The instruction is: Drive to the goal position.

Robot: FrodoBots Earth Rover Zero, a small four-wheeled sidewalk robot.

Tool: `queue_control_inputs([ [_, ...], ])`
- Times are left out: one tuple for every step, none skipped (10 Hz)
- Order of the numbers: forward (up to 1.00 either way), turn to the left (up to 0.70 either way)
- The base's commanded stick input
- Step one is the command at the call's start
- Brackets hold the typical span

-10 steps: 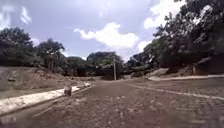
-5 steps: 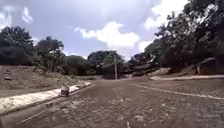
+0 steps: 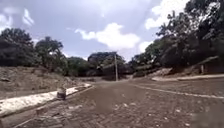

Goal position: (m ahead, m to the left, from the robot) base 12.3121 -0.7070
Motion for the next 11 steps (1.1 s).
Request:
queue_control_inputs([
  [0.7, 0.0],
  [0.7, 0.0],
  [0.7, -0.19],
  [0.7, -0.09],
  [0.7, 0.0],
  [0.7, 0.0],
  [0.7, 0.0],
  [0.7, 0.0],
  [0.7, 0.0],
  [0.7, 0.0],
  [0.7, 0.0],
])
